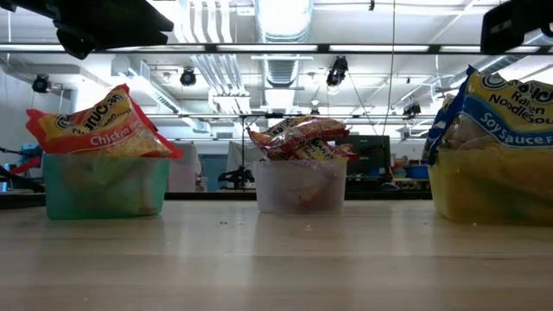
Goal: Sort Maruchan noodles
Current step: Return to Home Position
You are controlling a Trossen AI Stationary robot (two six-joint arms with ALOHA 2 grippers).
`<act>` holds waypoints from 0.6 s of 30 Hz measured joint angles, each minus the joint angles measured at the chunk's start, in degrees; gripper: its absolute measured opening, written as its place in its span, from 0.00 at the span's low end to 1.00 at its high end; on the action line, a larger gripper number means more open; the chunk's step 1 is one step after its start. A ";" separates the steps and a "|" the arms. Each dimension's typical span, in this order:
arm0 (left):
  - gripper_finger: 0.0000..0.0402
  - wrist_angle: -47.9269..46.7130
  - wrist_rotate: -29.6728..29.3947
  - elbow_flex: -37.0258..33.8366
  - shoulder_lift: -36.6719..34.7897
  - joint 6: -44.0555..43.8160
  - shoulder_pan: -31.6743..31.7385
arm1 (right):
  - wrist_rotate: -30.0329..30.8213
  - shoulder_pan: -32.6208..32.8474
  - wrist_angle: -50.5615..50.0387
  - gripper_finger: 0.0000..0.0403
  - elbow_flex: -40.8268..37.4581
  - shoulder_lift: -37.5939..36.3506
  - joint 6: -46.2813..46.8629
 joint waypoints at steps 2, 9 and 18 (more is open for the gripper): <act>0.39 0.02 0.00 0.00 0.00 0.00 0.00 | 0.02 0.00 -0.06 0.37 -0.55 -0.44 0.02; 0.39 0.04 0.00 -0.01 0.00 0.00 -0.02 | -0.03 -0.02 1.70 0.37 -1.51 -0.44 0.04; 0.39 0.17 0.00 -0.01 0.00 0.00 -0.02 | -0.05 -0.02 9.90 0.37 -6.26 -0.35 0.26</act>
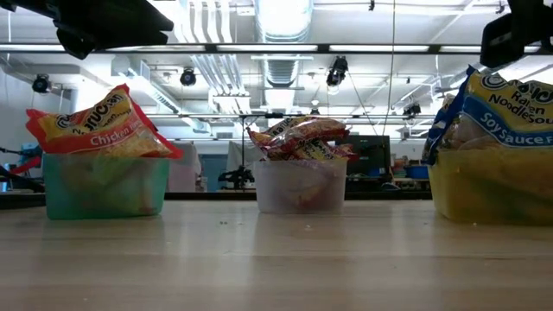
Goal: Sort Maruchan noodles
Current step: Return to Home Position
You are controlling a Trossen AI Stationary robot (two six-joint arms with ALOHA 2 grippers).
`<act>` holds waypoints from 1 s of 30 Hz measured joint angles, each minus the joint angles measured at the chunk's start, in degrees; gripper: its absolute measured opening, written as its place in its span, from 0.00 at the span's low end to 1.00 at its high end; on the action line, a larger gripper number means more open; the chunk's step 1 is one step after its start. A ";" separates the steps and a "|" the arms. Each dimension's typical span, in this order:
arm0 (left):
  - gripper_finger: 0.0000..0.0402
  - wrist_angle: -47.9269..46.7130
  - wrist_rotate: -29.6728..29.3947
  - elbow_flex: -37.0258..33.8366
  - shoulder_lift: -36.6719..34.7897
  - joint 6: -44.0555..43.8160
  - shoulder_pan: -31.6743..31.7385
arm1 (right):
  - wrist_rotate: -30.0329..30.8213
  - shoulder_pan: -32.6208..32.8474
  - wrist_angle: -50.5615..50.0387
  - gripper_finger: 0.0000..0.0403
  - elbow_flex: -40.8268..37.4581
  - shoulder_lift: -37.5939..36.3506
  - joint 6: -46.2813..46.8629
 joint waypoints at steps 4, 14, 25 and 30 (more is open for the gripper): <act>0.39 0.00 0.00 -0.02 0.00 0.00 0.07 | 0.07 0.00 0.44 0.37 0.00 -0.09 -0.47; 0.39 -0.17 0.02 -0.17 0.00 0.40 0.86 | 0.08 0.00 -1.59 0.37 -0.02 0.37 -10.22; 0.39 -3.05 9.73 -4.20 -0.09 -4.56 1.09 | 0.06 0.00 -1.55 0.37 -0.04 0.37 -3.23; 0.39 -3.21 11.13 -6.53 -0.58 -2.57 1.44 | 0.07 0.00 -1.57 0.37 -0.07 0.37 -0.95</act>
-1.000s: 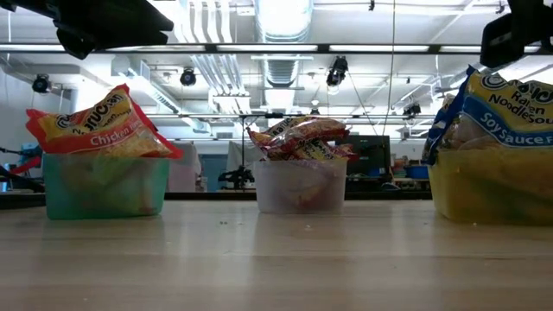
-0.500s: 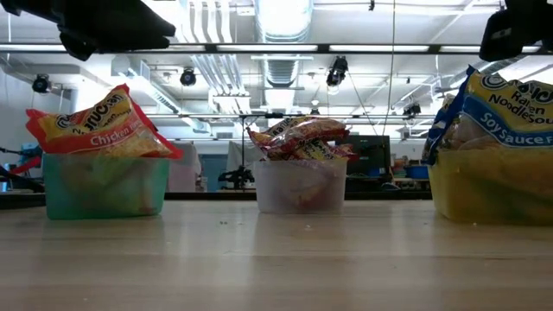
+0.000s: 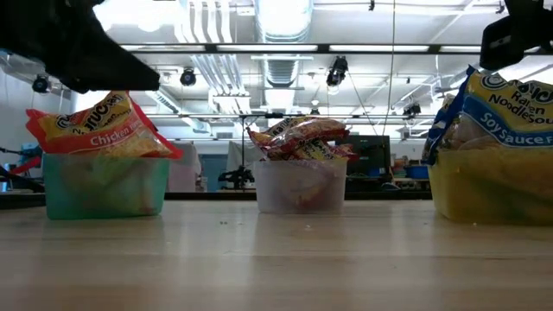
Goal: Sort Maruchan noodles
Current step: Return to Home Position
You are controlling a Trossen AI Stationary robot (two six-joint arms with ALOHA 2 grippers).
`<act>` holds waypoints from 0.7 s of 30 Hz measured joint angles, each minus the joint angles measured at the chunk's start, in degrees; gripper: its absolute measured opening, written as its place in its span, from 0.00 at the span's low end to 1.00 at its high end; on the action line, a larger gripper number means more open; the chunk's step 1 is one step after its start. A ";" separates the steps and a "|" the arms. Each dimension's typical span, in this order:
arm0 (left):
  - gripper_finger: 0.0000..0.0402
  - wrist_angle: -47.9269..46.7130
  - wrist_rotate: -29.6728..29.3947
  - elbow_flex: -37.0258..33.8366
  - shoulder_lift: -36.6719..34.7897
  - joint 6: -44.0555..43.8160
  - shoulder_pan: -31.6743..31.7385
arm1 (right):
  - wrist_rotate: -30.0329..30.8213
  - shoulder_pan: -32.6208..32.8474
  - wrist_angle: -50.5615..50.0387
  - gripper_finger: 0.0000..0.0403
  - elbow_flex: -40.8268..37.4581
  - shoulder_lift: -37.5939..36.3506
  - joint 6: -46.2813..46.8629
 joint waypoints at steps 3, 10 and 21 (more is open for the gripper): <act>0.39 0.00 0.06 -0.67 -0.06 1.00 1.34 | -0.02 0.00 0.00 0.37 0.00 0.00 -0.60; 0.39 0.19 3.05 -0.67 0.73 0.92 4.33 | -0.02 0.01 -0.01 0.37 -0.02 0.01 -0.26; 0.39 8.50 -0.62 -12.04 -11.92 1.34 5.55 | 0.00 0.00 -0.68 0.37 -0.04 0.00 -0.26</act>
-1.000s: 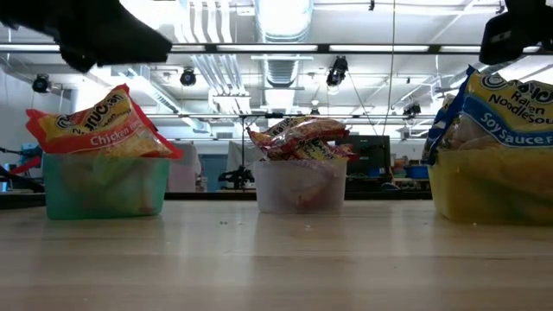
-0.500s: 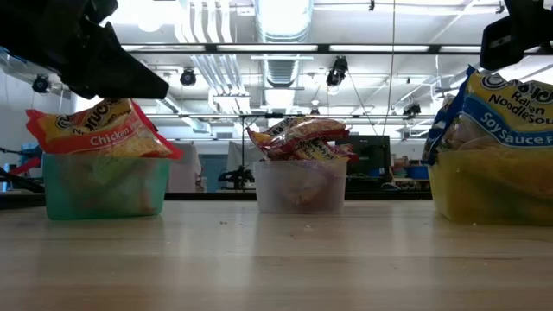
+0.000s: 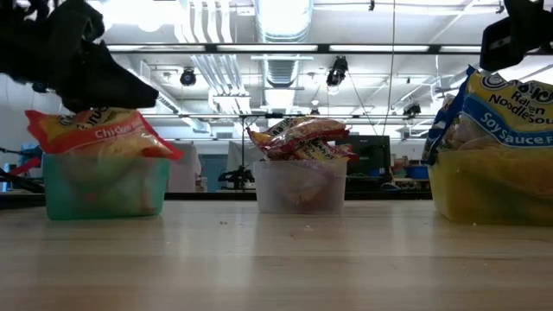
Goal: Sort Maruchan noodles
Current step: Return to Home Position
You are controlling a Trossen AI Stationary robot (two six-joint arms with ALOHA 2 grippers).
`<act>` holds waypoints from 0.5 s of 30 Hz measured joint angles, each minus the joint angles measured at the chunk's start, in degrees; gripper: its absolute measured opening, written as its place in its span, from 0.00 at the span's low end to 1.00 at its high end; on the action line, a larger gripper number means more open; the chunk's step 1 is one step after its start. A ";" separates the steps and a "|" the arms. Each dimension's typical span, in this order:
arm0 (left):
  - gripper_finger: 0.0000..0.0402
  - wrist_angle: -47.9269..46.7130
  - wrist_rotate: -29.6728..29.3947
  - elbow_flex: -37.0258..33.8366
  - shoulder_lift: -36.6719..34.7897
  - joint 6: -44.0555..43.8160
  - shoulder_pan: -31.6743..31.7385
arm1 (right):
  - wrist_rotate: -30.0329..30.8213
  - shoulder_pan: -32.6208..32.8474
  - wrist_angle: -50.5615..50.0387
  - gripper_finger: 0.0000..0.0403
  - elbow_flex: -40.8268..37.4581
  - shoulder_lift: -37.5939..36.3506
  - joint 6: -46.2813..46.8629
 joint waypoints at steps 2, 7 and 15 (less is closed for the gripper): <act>0.39 5.76 -0.41 -4.12 -3.49 0.33 0.27 | -0.02 0.01 -0.17 0.37 0.00 -0.02 -0.02; 0.39 22.52 1.61 -11.75 -10.65 8.23 0.58 | -0.01 0.00 -0.36 0.37 0.00 0.00 -0.01; 0.39 27.06 23.88 -14.03 -18.27 21.13 0.56 | -0.02 0.00 -0.39 0.37 0.00 0.00 -0.01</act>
